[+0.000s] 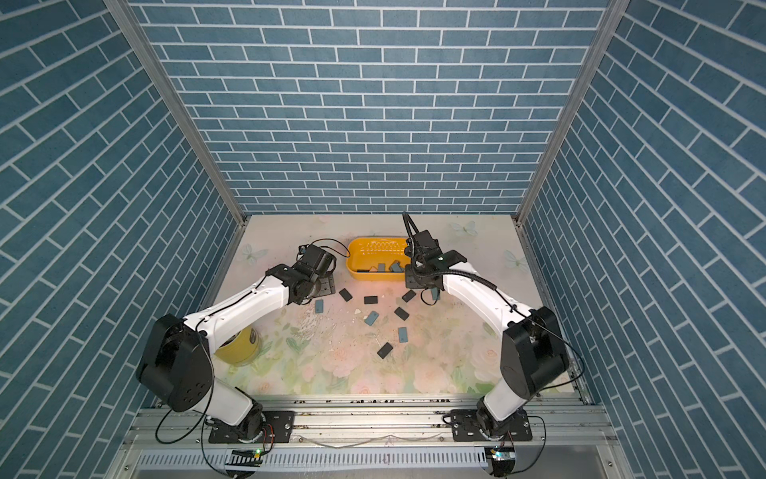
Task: Put the eraser in the storage box
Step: Pick up the eraser from the center of the board, then place the eraser in the storage box.
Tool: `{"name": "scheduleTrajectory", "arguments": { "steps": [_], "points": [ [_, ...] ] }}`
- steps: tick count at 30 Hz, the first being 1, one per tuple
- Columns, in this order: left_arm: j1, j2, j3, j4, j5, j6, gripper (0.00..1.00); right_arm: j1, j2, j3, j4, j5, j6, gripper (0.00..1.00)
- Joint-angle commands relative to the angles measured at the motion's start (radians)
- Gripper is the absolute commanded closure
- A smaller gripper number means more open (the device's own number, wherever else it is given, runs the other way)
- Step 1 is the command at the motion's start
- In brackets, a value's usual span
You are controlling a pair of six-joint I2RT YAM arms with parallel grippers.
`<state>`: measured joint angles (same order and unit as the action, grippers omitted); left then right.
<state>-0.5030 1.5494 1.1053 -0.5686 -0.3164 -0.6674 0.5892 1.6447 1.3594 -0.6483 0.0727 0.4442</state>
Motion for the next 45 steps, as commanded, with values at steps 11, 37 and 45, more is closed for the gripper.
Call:
{"name": "scheduleTrajectory", "arguments": {
  "steps": [11, 37, 45],
  "points": [
    [0.063, 0.098, -0.052, 0.058, 0.056, 0.028, 0.22, -0.036, 0.371, 0.438, -0.174, -0.07, -0.071, 0.87],
    [0.087, 0.254, -0.039, 0.087, 0.104, 0.04, 0.42, -0.072, 0.714, 0.747, -0.312, -0.143, -0.098, 0.83],
    [0.086, 0.275, -0.038, 0.088, 0.112, 0.038, 0.47, -0.069, 0.702, 0.741, -0.313, -0.133, -0.098, 0.71]
  ]
}}
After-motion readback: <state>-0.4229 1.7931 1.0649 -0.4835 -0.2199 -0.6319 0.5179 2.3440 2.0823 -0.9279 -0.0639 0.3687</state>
